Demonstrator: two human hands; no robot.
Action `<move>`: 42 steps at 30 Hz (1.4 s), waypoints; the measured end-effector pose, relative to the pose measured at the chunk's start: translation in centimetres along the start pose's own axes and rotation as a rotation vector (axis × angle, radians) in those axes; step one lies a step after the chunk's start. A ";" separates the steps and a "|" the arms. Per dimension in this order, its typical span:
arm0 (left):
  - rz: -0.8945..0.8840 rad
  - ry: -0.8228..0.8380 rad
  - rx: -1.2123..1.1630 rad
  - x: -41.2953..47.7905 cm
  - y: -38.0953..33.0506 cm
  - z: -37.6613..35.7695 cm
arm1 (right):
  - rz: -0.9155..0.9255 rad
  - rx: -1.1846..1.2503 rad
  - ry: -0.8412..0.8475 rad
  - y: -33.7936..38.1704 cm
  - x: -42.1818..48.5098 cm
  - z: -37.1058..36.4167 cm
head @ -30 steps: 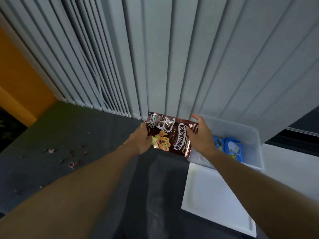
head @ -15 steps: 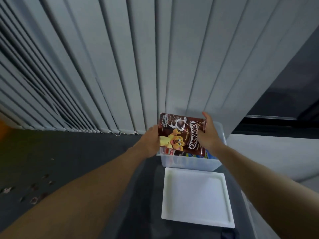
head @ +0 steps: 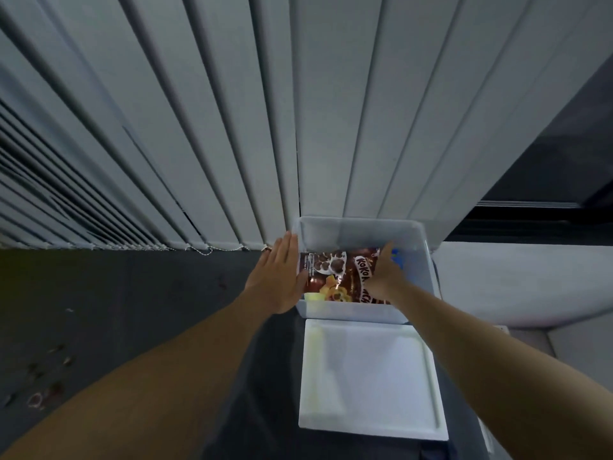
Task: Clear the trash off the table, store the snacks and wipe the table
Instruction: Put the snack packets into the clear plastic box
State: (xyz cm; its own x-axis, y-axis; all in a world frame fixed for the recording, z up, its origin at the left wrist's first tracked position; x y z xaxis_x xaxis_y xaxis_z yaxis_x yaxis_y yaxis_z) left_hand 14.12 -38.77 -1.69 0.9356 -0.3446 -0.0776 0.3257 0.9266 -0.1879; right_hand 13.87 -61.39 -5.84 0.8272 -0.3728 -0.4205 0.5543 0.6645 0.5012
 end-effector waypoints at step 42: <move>-0.090 -0.095 0.124 -4.9 -3.9 4.5 | 0.457 -0.108 -0.302 -1.8 -9.7 7.0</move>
State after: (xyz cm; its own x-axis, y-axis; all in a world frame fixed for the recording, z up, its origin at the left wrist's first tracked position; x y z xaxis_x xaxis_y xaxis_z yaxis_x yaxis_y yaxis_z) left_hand 8.90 -40.00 3.88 0.9085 -0.4169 0.0280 0.4178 0.9060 -0.0676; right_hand 5.48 -63.48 2.59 0.9797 -0.1896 0.0654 0.1331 0.8587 0.4948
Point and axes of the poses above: each hand's wrist, its own x-axis towards the middle knuckle, its own z-axis out of the back of the hand, y = z × x, the point moved 5 cm from there along x, towards the middle knuckle, and after that the axes turned 9 degrees about -y, right-handed, at the moved point
